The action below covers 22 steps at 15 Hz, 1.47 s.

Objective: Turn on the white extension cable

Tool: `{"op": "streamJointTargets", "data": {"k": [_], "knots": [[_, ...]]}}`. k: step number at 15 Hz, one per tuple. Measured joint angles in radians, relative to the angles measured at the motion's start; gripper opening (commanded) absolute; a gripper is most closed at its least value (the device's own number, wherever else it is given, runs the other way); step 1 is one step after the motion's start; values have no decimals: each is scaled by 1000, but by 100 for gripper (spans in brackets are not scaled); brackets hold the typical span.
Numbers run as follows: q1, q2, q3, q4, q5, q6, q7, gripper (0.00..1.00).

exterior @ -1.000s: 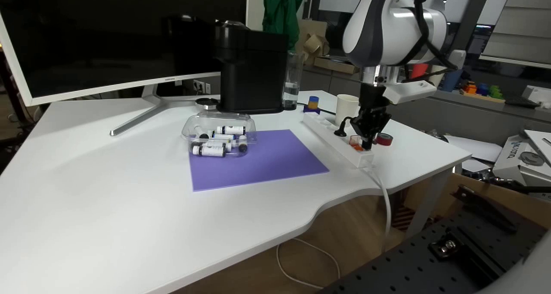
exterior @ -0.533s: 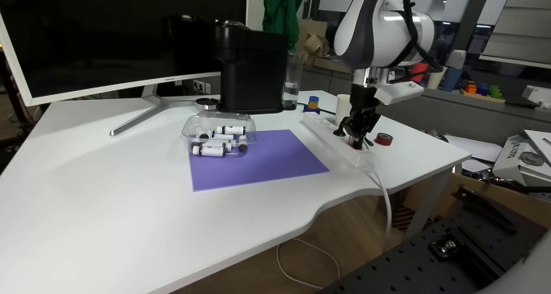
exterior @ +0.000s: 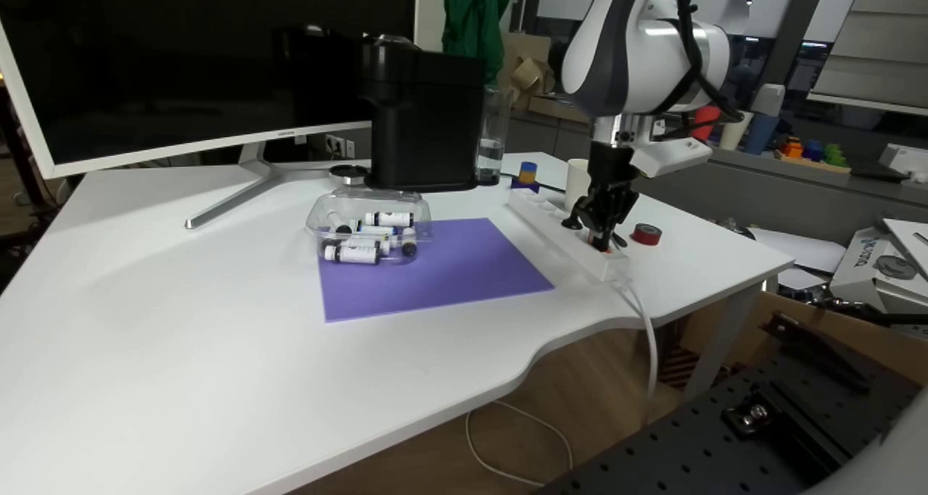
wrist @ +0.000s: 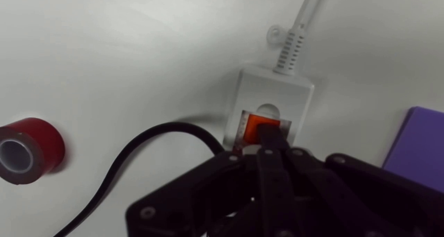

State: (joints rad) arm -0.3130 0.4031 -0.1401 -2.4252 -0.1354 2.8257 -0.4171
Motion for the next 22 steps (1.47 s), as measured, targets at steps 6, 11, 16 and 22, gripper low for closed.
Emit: {"op": "streamJointTargets", "data": {"k": [6, 11, 16, 22], "knots": [[-94, 12, 68, 41, 99, -57, -88, 0], [-271, 77, 165, 208, 352, -336, -327, 0], [-291, 170, 105, 386, 411, -572, -329, 0], [-266, 215, 69, 465, 412, -667, -296, 0]]}}
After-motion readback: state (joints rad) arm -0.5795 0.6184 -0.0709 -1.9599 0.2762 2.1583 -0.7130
